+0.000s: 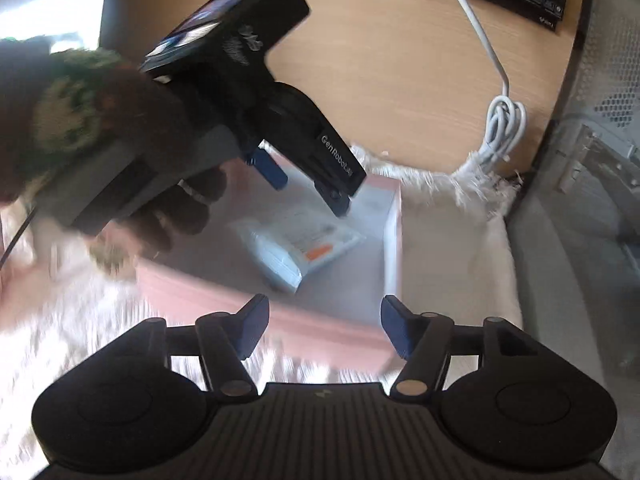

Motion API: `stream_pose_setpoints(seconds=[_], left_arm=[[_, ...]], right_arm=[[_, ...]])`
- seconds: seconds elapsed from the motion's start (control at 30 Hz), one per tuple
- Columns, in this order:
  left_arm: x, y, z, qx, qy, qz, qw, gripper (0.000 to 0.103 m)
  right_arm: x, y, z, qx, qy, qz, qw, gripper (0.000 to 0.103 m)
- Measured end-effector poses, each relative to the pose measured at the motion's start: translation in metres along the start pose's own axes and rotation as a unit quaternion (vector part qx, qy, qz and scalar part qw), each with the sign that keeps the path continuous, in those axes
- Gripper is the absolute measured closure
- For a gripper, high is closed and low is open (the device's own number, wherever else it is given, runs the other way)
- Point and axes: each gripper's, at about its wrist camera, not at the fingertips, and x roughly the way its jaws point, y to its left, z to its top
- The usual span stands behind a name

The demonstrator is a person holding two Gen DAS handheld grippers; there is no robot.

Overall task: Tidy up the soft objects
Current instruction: 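Carry packet and tape roll over the pink box and open both grippers, then move the left gripper to the yellow-rimmed mesh pad and grasp its rim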

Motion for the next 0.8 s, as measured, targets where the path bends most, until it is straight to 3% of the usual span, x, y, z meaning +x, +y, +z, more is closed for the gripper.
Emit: stream_pose_setpoints(seconds=[0.2,0.33,0.47,0.63,0.8], left_arm=[[-0.063,0.016,-0.018,-0.032,-0.089,-0.035,0.9949,0.028],[-0.104,0.03,-0.055,-0.045,-0.122,-0.022,0.9913,0.028],[-0.147,0.055,-0.104,-0.086,-0.156,0.007,0.9841,0.028],[-0.2,0.101,-0.166,-0.167,-0.197,0.06,0.9642,0.028],[-0.24,0.15,-0.227,-0.252,-0.207,0.14,0.935,0.028]], right_arm=[[-0.009,0.006,-0.012,-0.002,-0.003,-0.004,1.0,0.04],[-0.013,0.013,-0.009,0.0,-0.028,0.006,1.0,0.038],[-0.014,0.03,-0.002,-0.004,-0.034,0.053,0.998,0.036],[-0.007,0.064,0.006,-0.029,-0.034,0.115,0.992,0.036],[-0.001,0.102,0.01,-0.063,-0.03,0.161,0.985,0.036]])
